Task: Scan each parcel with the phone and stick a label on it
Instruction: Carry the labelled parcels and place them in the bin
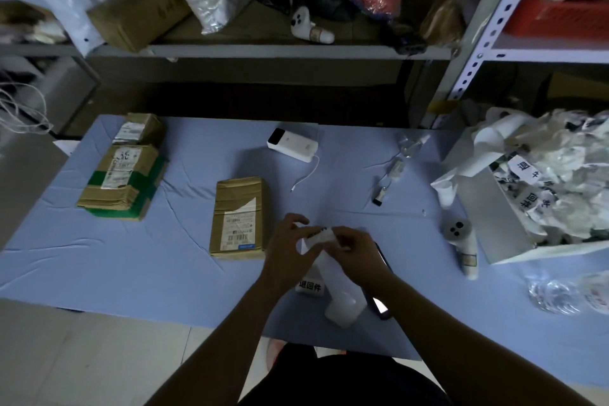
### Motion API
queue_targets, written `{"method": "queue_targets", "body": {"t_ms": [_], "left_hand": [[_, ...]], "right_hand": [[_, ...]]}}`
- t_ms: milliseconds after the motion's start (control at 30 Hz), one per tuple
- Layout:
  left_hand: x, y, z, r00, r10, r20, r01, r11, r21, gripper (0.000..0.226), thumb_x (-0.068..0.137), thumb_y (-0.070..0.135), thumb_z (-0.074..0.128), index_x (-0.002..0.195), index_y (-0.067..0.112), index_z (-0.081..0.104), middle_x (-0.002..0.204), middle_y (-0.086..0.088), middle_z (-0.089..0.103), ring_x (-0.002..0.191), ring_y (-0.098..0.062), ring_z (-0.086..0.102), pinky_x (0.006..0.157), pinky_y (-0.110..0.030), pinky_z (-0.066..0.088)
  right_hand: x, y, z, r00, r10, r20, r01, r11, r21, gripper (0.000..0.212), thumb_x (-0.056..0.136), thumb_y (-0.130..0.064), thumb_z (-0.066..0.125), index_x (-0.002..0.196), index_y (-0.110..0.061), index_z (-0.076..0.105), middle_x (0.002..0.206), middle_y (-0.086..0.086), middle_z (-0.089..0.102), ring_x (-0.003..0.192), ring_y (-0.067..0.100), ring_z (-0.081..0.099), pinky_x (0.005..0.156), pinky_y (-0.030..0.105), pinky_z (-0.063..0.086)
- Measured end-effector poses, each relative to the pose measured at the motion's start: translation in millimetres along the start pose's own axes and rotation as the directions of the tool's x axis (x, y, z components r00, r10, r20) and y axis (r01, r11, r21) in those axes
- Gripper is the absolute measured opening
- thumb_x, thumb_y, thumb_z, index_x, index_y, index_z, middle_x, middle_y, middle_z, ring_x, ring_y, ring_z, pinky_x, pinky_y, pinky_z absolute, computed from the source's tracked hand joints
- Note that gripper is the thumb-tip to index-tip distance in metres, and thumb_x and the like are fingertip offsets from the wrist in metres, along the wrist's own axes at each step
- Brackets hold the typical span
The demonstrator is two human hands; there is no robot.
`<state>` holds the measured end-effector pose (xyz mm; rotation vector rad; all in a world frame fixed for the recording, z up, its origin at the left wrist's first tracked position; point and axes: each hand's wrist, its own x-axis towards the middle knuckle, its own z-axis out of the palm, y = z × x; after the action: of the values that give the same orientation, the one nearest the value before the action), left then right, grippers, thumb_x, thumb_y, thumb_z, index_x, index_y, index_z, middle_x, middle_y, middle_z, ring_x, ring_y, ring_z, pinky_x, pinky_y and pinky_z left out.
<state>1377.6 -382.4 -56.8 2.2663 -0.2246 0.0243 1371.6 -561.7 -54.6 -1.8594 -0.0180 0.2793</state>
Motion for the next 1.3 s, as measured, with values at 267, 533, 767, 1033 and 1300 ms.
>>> {"method": "queue_targets", "body": {"t_ms": [267,533,767,1033,1300], "left_hand": [[4,1,-16,0.992,0.099,0.08,-0.105,0.991,0.084,0.036,0.096,0.046,0.054,0.093,0.018,0.076,0.089,0.003,0.072,0.085,-0.011,0.064,0.081,-0.04,0.052],[4,0,-22,0.954,0.218,0.208,-0.267,0.931,0.249,0.034,0.104,0.037,0.047,0.098,0.02,0.076,0.096,0.002,0.072,0.092,-0.015,0.061,0.085,-0.043,0.047],[-3,-2,-23,0.993,0.025,0.116,-0.03,0.999,0.036,0.021,0.099,0.013,0.056,0.081,0.012,0.067,0.08,-0.001,0.062,0.079,-0.017,0.057,0.075,-0.039,0.047],[7,-5,-50,0.934,-0.092,-0.346,0.161,0.971,0.177,0.023,0.098,0.014,0.059,0.076,0.008,0.065,0.071,-0.005,0.062,0.064,-0.021,0.057,0.057,-0.045,0.051],[0,11,-60,0.931,0.264,-0.251,-0.109,0.859,0.501,0.027,0.097,0.024,0.062,0.08,0.008,0.076,0.079,-0.007,0.072,0.072,-0.026,0.068,0.065,-0.036,0.057]], "right_hand": [[0,1,5,0.996,-0.025,0.08,0.03,0.998,-0.059,0.015,0.095,-0.017,0.07,0.107,-0.011,0.075,0.098,0.002,0.076,0.094,0.017,0.071,0.088,0.034,0.057],[0,-5,11,0.995,-0.049,0.09,0.055,0.996,-0.066,0.019,0.096,-0.023,0.069,0.085,-0.008,0.074,0.077,0.011,0.068,0.071,0.015,0.062,0.068,0.032,0.047],[-4,1,16,0.998,-0.008,0.055,0.017,0.986,-0.164,0.013,0.095,-0.026,0.069,0.087,-0.016,0.072,0.078,-0.001,0.068,0.076,0.014,0.065,0.073,0.032,0.051],[-10,10,11,0.899,0.218,-0.38,-0.357,0.867,-0.348,0.048,0.083,-0.016,0.077,0.129,-0.011,0.064,0.123,0.009,0.063,0.113,0.025,0.058,0.091,0.03,0.046],[34,-67,48,0.978,0.193,-0.078,-0.159,0.935,0.318,0.029,0.096,-0.031,0.067,0.119,-0.013,0.068,0.088,0.006,0.077,0.079,0.016,0.075,0.074,0.027,0.061]]}}
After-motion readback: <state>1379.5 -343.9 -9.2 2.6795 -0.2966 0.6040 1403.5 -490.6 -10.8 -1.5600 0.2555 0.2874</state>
